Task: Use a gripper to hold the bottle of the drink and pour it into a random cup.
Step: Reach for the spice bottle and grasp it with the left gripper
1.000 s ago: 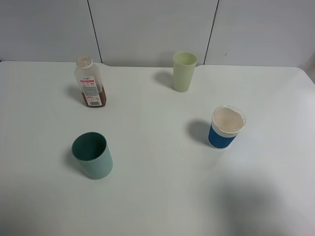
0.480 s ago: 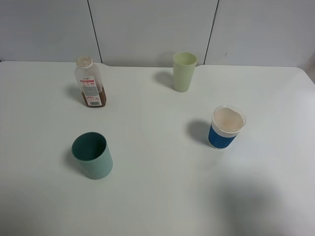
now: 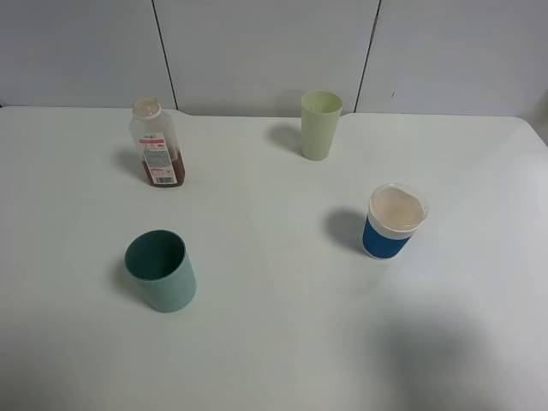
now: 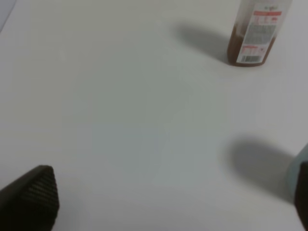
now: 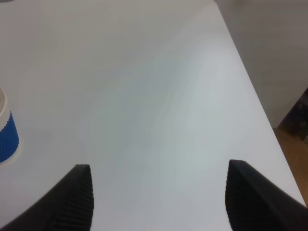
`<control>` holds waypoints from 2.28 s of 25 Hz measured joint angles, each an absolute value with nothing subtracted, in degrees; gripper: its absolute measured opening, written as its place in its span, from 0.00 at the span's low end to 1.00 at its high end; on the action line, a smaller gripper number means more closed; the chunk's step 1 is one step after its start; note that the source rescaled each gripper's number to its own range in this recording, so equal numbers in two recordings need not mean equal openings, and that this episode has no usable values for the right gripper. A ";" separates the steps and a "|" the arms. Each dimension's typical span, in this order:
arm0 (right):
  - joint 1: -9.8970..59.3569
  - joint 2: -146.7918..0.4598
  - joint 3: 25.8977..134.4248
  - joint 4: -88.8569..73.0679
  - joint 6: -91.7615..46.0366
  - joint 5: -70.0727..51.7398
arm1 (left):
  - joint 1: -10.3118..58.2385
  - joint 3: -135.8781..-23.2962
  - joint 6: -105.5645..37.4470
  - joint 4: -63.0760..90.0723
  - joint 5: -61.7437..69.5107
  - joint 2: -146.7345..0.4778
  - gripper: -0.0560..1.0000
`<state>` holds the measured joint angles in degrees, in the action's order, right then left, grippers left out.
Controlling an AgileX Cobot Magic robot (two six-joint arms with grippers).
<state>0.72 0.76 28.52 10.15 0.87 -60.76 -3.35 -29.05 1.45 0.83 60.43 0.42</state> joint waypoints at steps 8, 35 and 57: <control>0.72 0.76 28.52 10.15 0.87 -60.76 | -3.35 -29.05 1.45 0.83 60.43 0.42 1.00; 0.72 0.76 28.52 10.15 0.87 -60.76 | -3.35 -32.43 0.00 0.39 37.48 -21.39 1.00; 0.72 0.76 28.52 10.15 0.87 -60.76 | -1.86 -32.43 -9.72 0.33 15.92 -50.50 1.00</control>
<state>0.72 0.76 28.52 10.15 0.87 -60.76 -1.86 -32.43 -9.72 0.33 15.92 -50.50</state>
